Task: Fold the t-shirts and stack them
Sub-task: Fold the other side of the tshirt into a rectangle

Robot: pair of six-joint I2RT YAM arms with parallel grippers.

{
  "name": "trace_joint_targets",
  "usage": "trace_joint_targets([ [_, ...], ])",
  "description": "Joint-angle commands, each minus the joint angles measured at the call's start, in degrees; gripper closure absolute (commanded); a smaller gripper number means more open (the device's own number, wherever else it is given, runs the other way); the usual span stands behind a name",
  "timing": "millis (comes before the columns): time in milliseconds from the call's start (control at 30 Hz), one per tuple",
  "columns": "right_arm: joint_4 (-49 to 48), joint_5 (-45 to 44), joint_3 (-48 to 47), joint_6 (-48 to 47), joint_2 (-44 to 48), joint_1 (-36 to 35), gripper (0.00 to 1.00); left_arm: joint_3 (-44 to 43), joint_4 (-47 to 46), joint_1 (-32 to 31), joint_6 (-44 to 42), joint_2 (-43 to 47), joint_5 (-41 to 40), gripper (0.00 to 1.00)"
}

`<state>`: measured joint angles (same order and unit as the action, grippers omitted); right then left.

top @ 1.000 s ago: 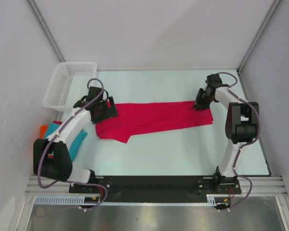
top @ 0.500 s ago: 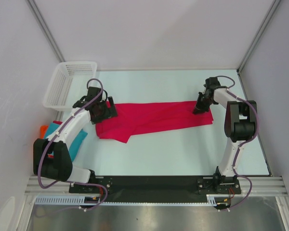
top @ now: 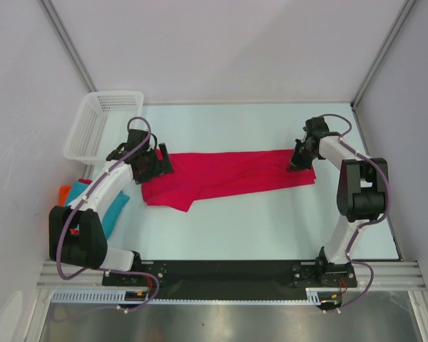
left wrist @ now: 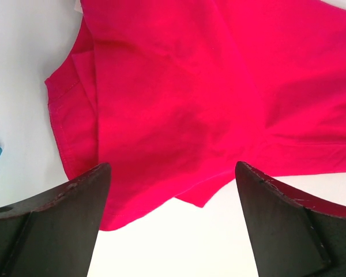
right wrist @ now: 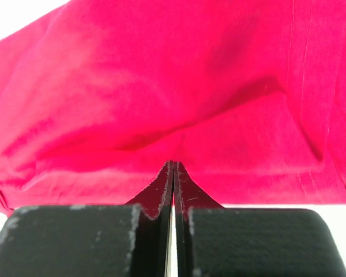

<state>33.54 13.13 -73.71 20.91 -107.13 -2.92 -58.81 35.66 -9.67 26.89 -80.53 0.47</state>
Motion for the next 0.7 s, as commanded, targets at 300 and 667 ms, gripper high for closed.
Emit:
trace_joint_targets([
  [300, -0.5, -2.0, 2.8, -0.3, 6.7, -0.7, 1.0, 1.2, -1.7, 0.5, -0.9, 2.7, 1.8, 0.07],
  [667, 3.2, -1.1, -15.4, 1.4, -5.0, -4.6, 0.9, 1.0, -1.4, 0.8, -1.1, 2.7, 1.4, 0.07],
])
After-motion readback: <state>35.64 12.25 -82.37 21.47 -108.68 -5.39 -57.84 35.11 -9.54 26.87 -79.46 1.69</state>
